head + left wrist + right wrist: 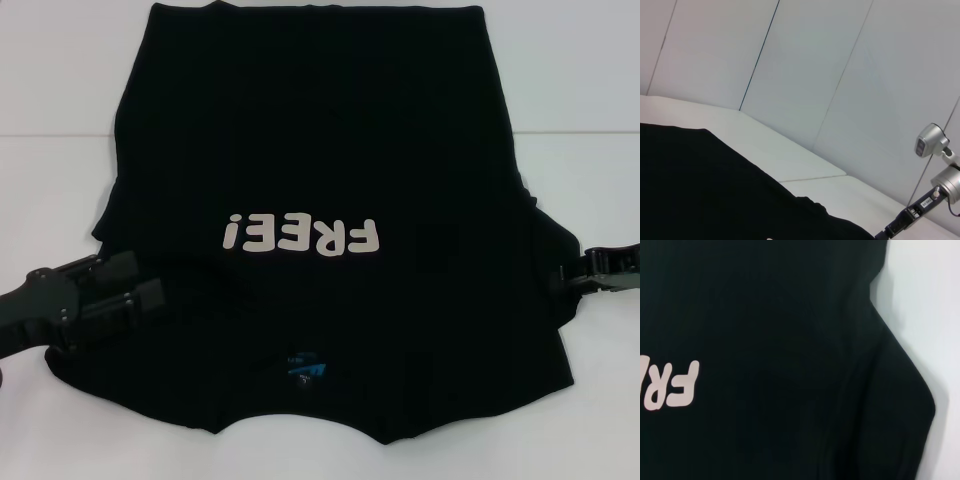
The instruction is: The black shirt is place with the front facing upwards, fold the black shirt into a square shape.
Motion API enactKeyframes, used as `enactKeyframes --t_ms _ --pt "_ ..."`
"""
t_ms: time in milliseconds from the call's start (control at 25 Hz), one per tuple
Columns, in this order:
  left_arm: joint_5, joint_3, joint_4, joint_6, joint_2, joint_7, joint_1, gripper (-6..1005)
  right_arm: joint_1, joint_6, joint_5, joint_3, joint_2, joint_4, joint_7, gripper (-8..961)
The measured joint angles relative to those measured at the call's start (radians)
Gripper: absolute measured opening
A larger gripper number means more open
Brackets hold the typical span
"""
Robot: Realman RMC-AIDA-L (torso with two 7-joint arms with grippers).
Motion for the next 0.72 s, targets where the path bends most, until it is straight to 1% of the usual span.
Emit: enactKeyframes --t_ms 240,480,680,720 --pt "0.0 -0.001 -0.004 -0.002 0.0 0.0 -0.001 722 -0.001 0.003 0.0 -0.013 0.0 0.001 0.002 474" --pt "-0.001 -0.002 -0.005 -0.002 0.0 0.0 -0.003 722 -0.001 0.003 0.0 -0.02 0.0 0.001 0.003 258" --pt "0.0 -0.002 -0.007 -0.002 0.0 0.0 -0.003 721 -0.002 -0.002 -0.006 -0.022 -0.003 -0.006 0.004 30" --pt "0.0 -0.002 -0.007 -0.002 0.0 0.0 -0.003 721 -0.002 -0.004 -0.005 -0.022 -0.005 -0.007 0.004 20"
